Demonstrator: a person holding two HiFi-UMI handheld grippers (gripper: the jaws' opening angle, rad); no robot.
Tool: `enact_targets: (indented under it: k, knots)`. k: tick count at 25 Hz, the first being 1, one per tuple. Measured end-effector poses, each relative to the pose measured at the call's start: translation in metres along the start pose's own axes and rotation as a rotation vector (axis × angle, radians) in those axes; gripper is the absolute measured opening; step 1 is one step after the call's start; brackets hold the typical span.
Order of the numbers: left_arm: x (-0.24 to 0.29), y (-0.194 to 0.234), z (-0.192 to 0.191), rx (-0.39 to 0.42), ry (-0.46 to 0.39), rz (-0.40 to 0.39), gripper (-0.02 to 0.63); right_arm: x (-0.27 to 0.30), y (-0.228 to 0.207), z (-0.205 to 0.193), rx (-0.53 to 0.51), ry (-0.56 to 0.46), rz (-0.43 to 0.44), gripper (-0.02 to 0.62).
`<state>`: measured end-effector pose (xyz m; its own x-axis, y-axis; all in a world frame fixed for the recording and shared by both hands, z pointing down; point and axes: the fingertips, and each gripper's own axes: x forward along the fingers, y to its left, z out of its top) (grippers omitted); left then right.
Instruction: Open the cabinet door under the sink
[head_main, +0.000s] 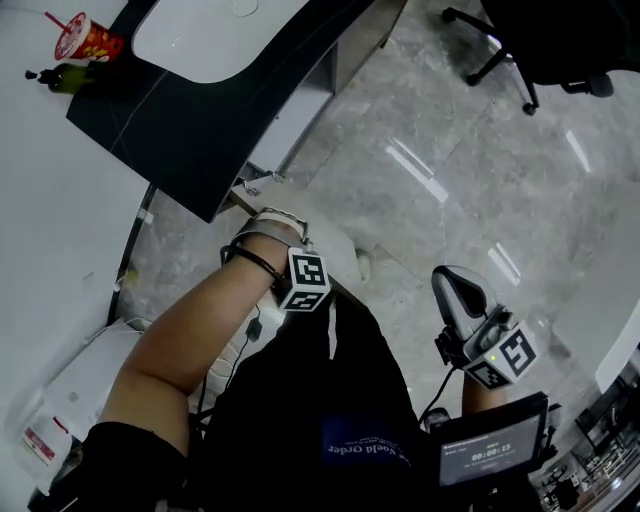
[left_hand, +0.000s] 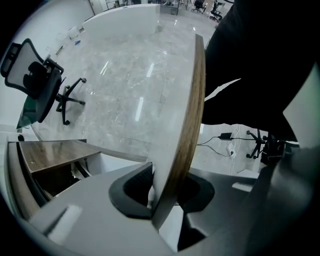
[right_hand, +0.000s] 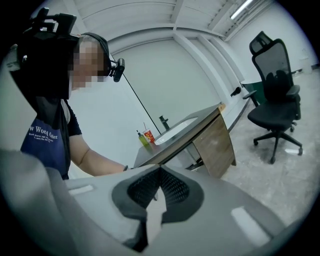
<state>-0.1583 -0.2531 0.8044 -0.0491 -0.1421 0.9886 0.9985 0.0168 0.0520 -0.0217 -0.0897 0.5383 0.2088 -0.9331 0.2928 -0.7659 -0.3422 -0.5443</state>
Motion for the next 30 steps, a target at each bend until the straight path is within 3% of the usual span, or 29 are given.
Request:
enact_targets:
  k: [4, 7, 9, 13, 18, 23, 30]
  knots:
    - [0.005, 0.004, 0.000, -0.045, -0.008, -0.008, 0.101, -0.020, 0.003, 0.022, -0.009, -0.029, -0.055, 0.002]
    - [0.001, -0.008, 0.004, -0.112, -0.008, -0.082, 0.153, -0.040, 0.014, 0.041, 0.006, -0.038, -0.084, 0.002]
    - [-0.007, -0.013, 0.009, -0.116, 0.005, -0.107, 0.160, -0.053, 0.021, 0.058, -0.005, -0.046, -0.107, 0.002]
    - [-0.036, -0.006, 0.024, -0.123, -0.039, -0.079, 0.160, -0.070, 0.040, 0.091, -0.058, -0.068, -0.129, 0.002]
    - [-0.087, 0.003, 0.028, -0.234, -0.161, -0.022, 0.158, -0.085, 0.064, 0.123, -0.078, -0.102, -0.132, 0.002]
    - [-0.154, 0.017, 0.019, -0.437, -0.326, 0.056, 0.127, -0.093, 0.077, 0.152, -0.116, -0.128, -0.085, 0.002]
    - [-0.251, 0.058, 0.011, -0.875, -0.616, 0.167, 0.086, -0.114, 0.047, 0.190, -0.224, -0.099, 0.032, 0.002]
